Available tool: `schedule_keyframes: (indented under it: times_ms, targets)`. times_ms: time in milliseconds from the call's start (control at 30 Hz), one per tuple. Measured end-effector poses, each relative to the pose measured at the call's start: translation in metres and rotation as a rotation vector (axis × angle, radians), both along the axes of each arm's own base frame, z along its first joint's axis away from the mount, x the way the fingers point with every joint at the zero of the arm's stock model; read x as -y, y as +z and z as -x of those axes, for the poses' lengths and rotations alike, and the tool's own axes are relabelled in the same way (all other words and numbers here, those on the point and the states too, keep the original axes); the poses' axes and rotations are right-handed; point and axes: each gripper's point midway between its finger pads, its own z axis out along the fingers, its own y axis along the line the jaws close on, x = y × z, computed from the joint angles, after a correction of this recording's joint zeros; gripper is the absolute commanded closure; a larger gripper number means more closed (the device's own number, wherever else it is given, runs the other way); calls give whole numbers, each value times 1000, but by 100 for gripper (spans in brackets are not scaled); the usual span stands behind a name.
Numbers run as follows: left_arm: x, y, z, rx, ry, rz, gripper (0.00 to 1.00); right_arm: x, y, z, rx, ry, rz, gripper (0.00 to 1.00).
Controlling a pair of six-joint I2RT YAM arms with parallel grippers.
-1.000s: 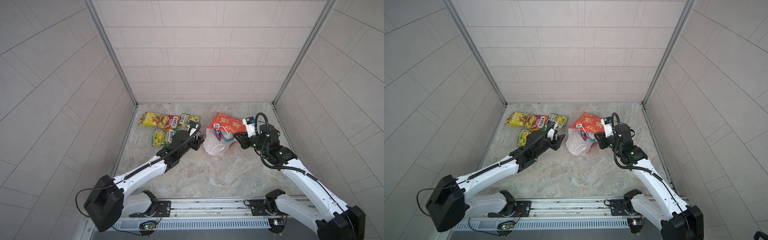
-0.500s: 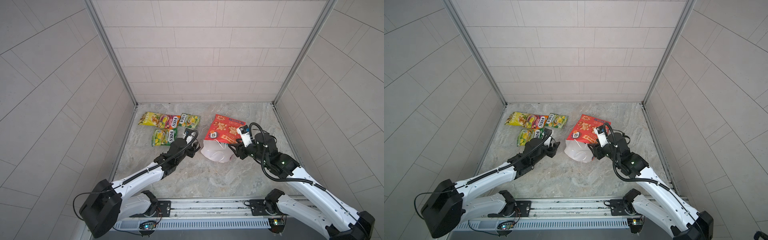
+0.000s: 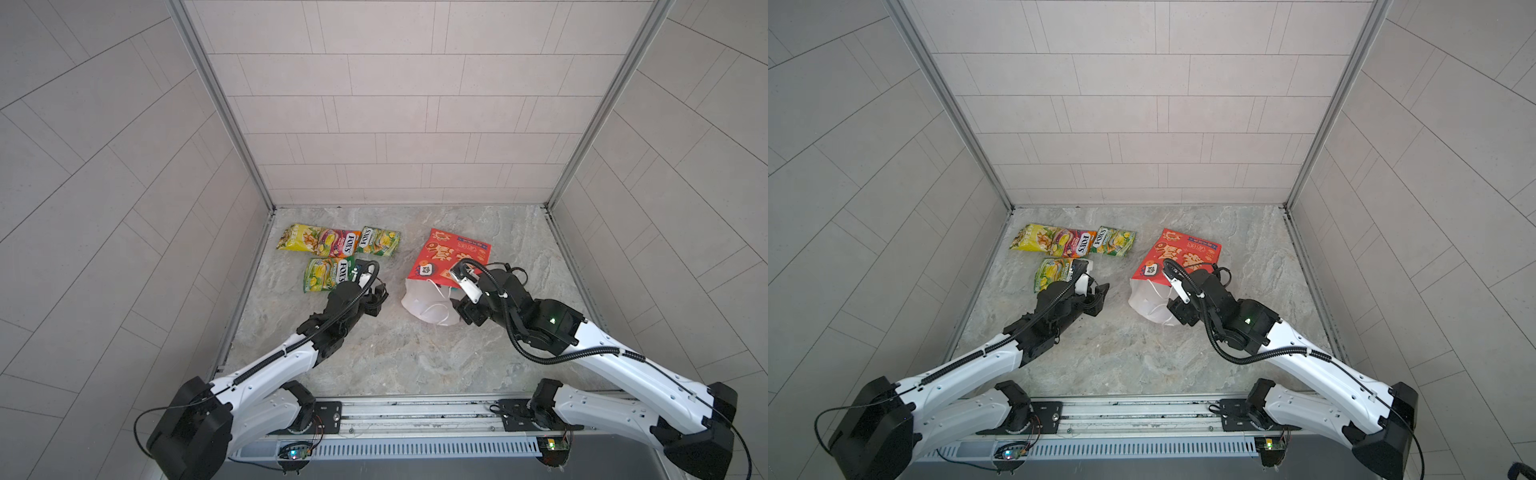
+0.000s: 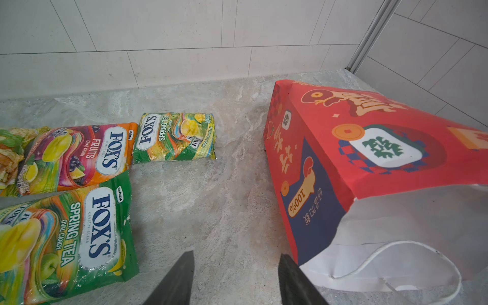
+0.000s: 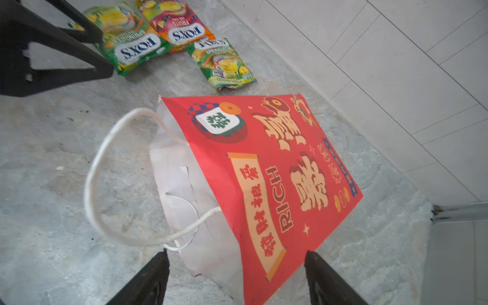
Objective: Take the snacks out of the paper bag
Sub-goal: Pick up the paper bag from the top-center of the table.
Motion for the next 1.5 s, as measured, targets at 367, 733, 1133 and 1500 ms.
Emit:
schedule_keyframes:
  times_ms: [367,733,1133,1500]
  targets:
    - [5,-7,-3,-19,-17,13,44,-6,-24,-29,21,-29,113,18]
    - [12,-8,-3,-36,-46,31,44,-13,-37,-67,61,-73,112,57]
    - [27,28,1,8,-124,96,44,-11,-23,-80,80,-117,60,92]
    - [44,78,19,46,-229,150,57,-10,9,-96,40,-182,-43,100]
